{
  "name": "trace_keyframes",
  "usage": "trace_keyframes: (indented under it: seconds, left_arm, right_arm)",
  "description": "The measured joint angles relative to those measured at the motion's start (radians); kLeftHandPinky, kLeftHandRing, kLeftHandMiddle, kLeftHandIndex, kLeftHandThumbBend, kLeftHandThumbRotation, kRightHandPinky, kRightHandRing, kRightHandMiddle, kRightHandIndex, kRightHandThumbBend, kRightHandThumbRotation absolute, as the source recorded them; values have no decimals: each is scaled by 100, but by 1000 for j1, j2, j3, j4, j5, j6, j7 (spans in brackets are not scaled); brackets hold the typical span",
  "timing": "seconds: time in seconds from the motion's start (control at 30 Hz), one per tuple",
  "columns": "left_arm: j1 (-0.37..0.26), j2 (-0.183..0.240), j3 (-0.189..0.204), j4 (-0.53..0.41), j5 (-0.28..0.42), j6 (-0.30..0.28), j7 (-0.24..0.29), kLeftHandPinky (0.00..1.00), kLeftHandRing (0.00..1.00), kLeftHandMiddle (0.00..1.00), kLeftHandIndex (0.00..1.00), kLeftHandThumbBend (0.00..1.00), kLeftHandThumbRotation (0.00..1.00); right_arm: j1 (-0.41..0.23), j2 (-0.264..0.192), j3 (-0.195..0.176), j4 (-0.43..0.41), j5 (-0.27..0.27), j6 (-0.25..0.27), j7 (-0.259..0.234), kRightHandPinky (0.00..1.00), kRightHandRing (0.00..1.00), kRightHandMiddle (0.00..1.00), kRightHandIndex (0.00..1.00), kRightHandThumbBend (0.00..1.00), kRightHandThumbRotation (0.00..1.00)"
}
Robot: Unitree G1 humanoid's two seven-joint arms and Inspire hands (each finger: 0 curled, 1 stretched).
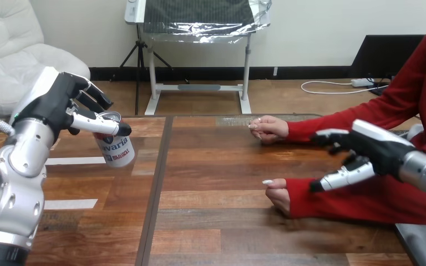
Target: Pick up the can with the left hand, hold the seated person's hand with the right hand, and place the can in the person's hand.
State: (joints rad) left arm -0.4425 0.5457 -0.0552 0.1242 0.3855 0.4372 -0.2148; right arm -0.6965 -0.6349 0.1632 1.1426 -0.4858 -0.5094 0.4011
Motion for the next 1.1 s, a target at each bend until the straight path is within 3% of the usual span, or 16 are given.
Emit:
trace_keyframes:
  seconds: [0.37, 0.7, 1.1]
  left_arm:
    - [0, 0, 0, 0, -2, 0, 0, 27, 33, 41, 45, 75, 0]
    - [0, 0, 0, 0, -2, 0, -2, 28, 33, 42, 45, 75, 0]
    - [0, 0, 0, 0, -2, -10, -7, 27, 33, 41, 44, 75, 0]
  right_arm:
    - [0, -1, 1, 5, 11, 47, 58, 70, 85, 89, 89, 100, 37]
    - [0, -6, 16, 5, 11, 78, 78, 71, 86, 90, 90, 100, 40]
    - [1, -13, 24, 4, 12, 87, 91, 76, 89, 91, 90, 100, 34]
